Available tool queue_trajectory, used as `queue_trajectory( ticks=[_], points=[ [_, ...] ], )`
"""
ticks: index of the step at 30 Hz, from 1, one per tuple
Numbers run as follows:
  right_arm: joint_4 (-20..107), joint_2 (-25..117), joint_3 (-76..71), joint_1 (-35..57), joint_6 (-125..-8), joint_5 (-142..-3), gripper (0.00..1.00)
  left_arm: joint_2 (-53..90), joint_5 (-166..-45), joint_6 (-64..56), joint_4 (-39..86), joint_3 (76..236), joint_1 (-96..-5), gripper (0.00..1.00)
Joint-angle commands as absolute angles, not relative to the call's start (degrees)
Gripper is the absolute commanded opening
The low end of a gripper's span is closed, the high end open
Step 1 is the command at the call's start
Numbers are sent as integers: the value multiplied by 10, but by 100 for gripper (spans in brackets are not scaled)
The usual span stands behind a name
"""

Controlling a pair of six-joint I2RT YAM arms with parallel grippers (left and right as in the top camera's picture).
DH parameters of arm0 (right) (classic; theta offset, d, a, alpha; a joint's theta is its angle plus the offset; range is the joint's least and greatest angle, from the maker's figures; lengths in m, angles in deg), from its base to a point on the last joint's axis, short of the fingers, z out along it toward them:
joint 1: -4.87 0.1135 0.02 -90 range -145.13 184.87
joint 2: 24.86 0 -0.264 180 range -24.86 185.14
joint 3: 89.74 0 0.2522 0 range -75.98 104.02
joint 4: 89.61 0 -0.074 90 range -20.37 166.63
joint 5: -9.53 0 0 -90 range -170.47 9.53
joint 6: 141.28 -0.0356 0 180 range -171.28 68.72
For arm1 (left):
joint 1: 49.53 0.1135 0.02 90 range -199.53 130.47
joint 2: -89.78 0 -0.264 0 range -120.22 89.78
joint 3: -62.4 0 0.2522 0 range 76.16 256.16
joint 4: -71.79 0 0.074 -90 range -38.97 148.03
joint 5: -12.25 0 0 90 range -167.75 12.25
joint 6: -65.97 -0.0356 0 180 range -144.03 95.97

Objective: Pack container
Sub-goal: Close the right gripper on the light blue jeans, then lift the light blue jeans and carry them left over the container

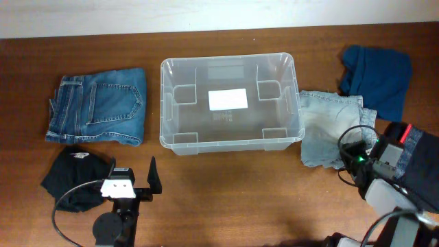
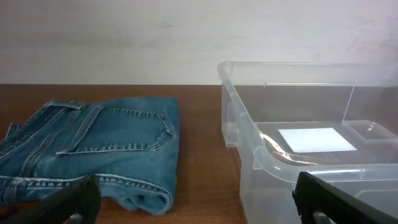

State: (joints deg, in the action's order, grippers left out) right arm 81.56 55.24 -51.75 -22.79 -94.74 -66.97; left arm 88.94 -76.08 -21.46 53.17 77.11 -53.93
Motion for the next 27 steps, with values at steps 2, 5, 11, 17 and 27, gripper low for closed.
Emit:
queue_trajectory(
  ticks=[2, 5, 11, 17, 27],
  points=[
    [792, 460, -528, -221, -902, -631, 13, 894, -765, -224, 533, 767, -537, 99],
    [773, 404, -528, -221, -902, -631, 7, 894, -766, -224, 533, 767, -537, 99],
    [744, 307, -528, -221, -902, -631, 6, 894, -766, -224, 533, 767, -537, 99],
    [716, 233, -523, -221, -895, -631, 5, 894, -765, -224, 533, 767, -537, 99],
    [577, 197, -386, -221, -753, -618, 4, 893, -765, -224, 533, 767, -537, 99]
  ],
)
